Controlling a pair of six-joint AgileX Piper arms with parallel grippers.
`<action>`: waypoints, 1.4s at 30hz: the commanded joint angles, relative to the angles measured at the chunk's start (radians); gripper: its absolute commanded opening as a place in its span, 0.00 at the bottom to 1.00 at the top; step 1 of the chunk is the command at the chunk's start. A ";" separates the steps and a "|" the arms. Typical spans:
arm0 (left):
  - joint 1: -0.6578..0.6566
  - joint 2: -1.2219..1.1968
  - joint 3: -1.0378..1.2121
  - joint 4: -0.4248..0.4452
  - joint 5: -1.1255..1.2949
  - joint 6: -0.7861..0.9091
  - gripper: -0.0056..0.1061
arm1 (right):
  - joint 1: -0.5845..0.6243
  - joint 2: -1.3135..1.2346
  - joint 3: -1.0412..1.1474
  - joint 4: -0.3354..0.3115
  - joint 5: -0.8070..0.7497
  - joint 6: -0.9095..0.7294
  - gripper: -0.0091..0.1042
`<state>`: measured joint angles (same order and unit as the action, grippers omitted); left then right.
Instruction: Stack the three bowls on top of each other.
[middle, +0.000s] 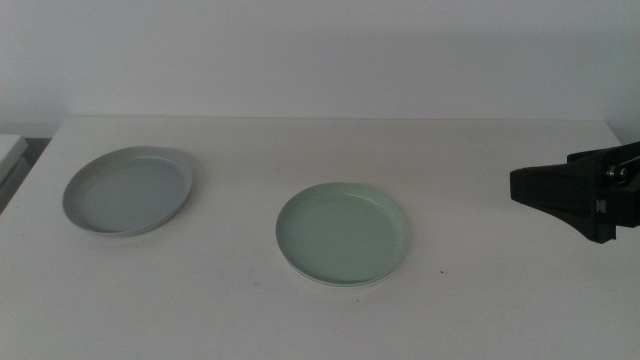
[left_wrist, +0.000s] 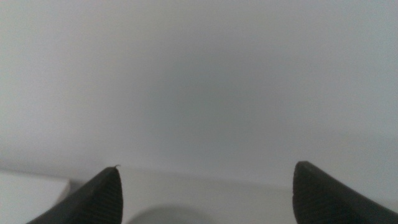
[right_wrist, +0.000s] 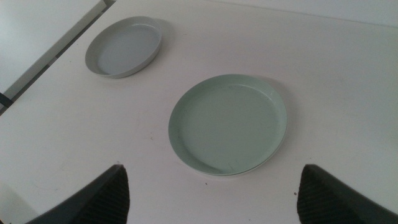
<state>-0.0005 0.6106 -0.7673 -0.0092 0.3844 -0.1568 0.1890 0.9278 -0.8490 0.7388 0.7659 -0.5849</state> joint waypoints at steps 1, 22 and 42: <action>-0.001 0.066 -0.088 -0.006 -0.007 -0.005 0.89 | -0.008 -0.004 0.005 0.008 -0.006 -0.015 0.90; 0.001 0.483 -0.399 -0.001 0.256 0.016 0.89 | -0.008 -0.004 0.005 0.008 -0.006 -0.015 0.90; 0.075 1.092 -0.880 -0.037 0.657 0.325 0.89 | -0.008 -0.004 0.005 0.008 -0.006 -0.015 0.90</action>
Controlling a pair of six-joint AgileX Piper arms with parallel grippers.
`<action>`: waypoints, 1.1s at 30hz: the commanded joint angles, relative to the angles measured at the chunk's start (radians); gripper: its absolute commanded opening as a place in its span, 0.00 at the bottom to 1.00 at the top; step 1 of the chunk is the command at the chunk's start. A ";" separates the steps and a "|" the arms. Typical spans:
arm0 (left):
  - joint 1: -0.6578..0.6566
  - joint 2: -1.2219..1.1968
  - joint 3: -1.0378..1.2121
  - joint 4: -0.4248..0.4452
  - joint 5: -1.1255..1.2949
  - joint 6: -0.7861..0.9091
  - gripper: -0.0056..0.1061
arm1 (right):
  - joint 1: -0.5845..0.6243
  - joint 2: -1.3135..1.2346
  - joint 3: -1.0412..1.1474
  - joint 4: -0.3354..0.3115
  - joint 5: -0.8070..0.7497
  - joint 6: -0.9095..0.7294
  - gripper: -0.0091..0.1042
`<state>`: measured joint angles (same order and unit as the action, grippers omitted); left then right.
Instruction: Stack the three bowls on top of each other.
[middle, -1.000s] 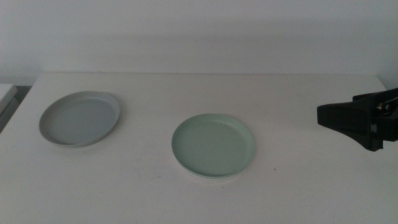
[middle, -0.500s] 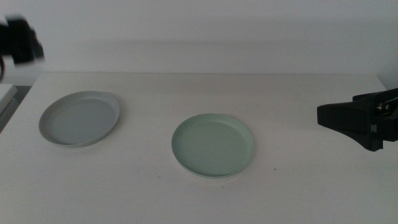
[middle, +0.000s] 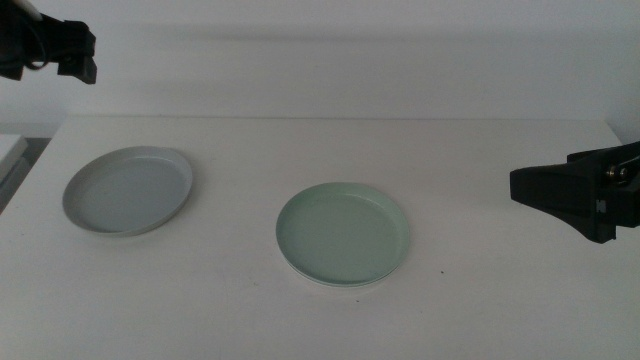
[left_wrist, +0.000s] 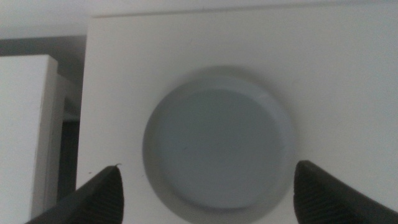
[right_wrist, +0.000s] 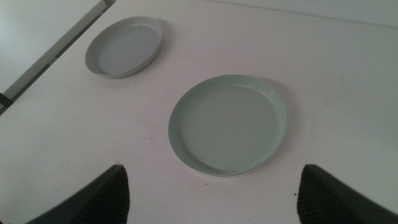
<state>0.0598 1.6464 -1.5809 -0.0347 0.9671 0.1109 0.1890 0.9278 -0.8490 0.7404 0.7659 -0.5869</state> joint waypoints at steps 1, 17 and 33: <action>0.024 0.094 -0.120 -0.021 0.108 0.074 0.89 | -0.008 -0.004 0.005 0.007 -0.006 -0.013 0.90; 0.144 0.565 -0.408 -0.083 0.165 0.084 0.89 | -0.008 -0.004 0.005 0.007 -0.006 -0.013 0.90; 0.150 0.703 -0.406 -0.102 0.148 0.082 0.80 | -0.008 -0.004 0.005 0.007 -0.006 -0.013 0.90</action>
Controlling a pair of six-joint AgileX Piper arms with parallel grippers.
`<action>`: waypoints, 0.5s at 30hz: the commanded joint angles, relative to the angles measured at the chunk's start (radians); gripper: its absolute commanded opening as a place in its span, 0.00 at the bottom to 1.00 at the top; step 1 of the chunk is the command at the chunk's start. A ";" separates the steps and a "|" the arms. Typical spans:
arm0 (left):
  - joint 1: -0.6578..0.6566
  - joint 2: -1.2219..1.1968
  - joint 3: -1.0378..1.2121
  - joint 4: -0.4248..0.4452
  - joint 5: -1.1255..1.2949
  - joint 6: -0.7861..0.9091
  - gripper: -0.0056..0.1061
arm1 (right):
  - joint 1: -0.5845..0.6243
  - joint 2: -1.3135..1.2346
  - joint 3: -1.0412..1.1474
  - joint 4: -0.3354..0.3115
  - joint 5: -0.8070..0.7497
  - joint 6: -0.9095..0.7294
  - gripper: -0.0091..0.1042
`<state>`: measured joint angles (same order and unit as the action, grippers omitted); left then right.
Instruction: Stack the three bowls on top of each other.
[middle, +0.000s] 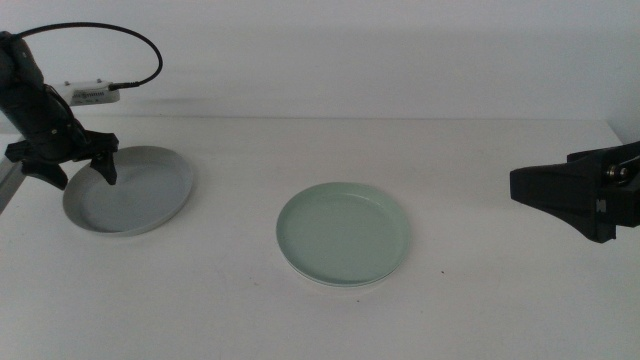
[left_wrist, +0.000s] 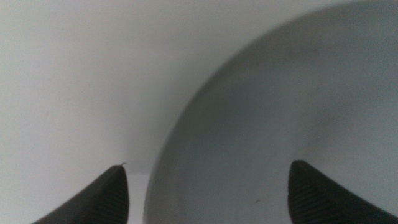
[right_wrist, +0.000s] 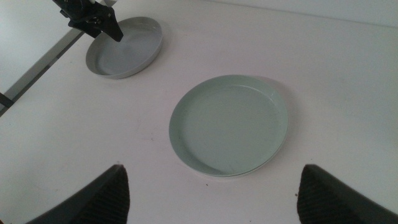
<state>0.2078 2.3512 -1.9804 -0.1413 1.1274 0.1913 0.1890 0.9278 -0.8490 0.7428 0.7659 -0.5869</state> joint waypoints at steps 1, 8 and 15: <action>0.002 -0.001 -0.007 0.010 -0.018 -0.001 0.78 | -0.008 -0.004 0.005 0.004 -0.006 -0.013 0.90; 0.002 -0.001 -0.007 0.039 -0.028 -0.033 0.61 | -0.008 -0.004 0.005 0.004 -0.006 -0.013 0.90; 0.002 -0.001 -0.007 0.081 -0.050 -0.033 0.52 | -0.008 -0.004 0.005 0.004 -0.006 -0.013 0.90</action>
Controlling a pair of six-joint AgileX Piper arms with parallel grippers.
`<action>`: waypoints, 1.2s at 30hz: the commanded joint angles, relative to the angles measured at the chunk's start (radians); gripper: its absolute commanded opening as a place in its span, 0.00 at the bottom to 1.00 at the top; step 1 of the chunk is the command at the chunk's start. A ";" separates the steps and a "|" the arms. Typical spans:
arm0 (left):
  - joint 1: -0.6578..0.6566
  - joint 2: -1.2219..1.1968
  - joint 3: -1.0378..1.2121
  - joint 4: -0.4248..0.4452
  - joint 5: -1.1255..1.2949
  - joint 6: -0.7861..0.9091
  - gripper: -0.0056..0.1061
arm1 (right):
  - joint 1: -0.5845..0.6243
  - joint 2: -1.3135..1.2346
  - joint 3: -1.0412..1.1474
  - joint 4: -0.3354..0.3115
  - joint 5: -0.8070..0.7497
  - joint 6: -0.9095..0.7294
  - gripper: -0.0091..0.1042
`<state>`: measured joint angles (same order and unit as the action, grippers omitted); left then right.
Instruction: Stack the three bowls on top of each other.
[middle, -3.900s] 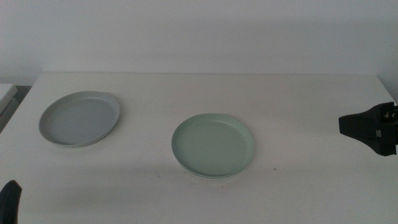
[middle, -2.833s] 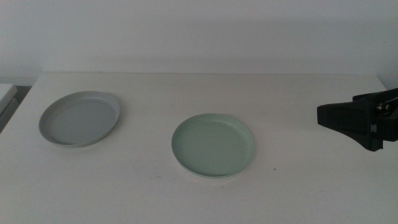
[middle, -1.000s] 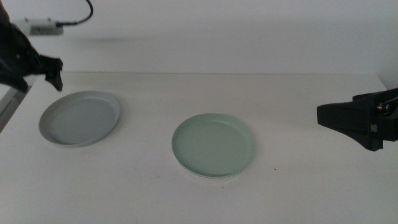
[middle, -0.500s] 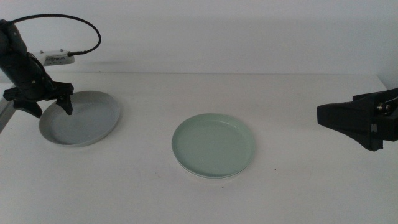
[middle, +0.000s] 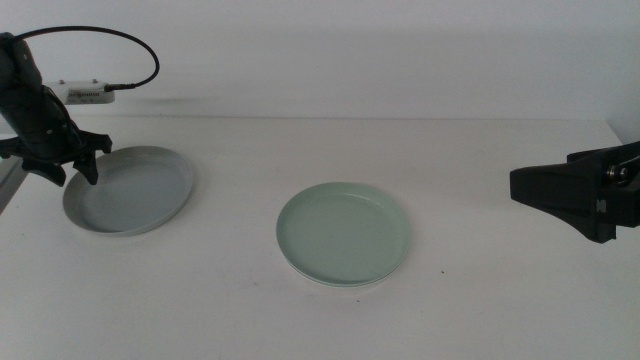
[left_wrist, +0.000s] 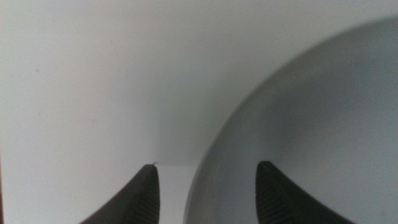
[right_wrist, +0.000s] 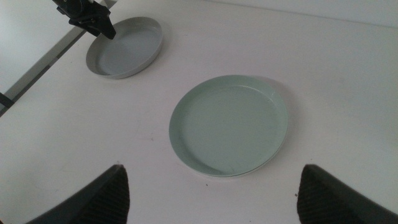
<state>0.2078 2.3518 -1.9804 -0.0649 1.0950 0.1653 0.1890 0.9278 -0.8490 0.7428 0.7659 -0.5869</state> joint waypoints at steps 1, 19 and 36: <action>0.002 -0.002 -0.007 -0.001 -0.020 -0.007 0.51 | -0.008 -0.004 0.005 0.004 -0.006 -0.013 0.90; 0.002 0.036 -0.007 -0.012 -0.008 -0.008 0.48 | -0.008 -0.004 0.005 0.004 -0.006 -0.013 0.90; -0.060 -0.168 -0.009 -0.189 0.126 0.018 0.03 | -0.008 -0.004 0.005 0.004 -0.006 -0.013 0.90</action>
<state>0.1812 2.2420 -1.9854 -0.1829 1.2102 0.1694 0.1890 0.9278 -0.8490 0.7428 0.7659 -0.5869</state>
